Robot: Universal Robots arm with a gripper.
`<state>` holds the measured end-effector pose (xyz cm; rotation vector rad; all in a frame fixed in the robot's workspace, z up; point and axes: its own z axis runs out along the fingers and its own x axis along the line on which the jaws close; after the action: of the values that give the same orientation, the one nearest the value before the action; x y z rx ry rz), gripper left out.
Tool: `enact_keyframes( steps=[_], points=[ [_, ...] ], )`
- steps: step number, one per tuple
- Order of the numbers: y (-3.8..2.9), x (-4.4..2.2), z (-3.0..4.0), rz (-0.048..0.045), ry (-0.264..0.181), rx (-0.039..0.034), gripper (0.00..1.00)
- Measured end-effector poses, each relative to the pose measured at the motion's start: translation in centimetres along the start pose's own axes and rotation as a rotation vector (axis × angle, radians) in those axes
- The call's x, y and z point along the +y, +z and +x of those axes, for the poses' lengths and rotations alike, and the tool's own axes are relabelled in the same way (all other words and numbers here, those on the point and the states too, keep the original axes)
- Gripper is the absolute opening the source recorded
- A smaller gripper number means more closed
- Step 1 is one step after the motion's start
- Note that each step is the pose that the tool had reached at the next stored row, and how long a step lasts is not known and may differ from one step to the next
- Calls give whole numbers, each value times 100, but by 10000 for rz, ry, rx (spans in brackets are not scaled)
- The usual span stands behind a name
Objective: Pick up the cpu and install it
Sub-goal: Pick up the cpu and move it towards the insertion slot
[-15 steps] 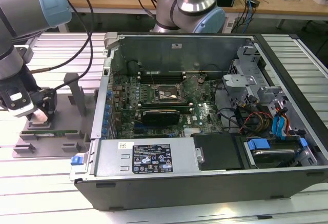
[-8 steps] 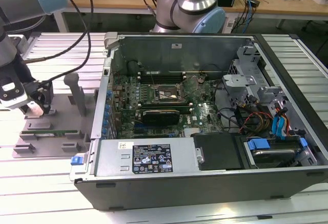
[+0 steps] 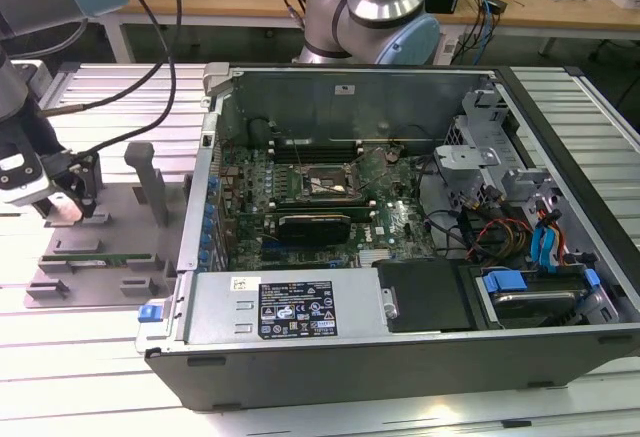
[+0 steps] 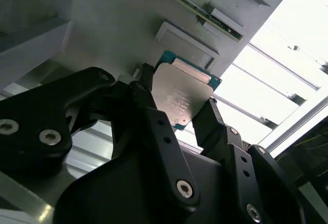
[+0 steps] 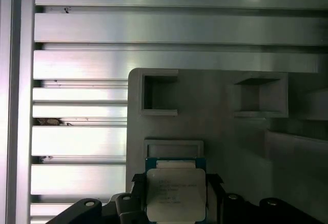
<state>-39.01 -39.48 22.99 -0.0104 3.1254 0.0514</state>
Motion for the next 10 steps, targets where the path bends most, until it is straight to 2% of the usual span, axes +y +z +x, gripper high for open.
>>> enact_keyframes(
  steps=[5,10],
  points=[
    [-9,0,0,0,0,0,55],
    [-83,3,-1,1,0,1,55]
  ],
)
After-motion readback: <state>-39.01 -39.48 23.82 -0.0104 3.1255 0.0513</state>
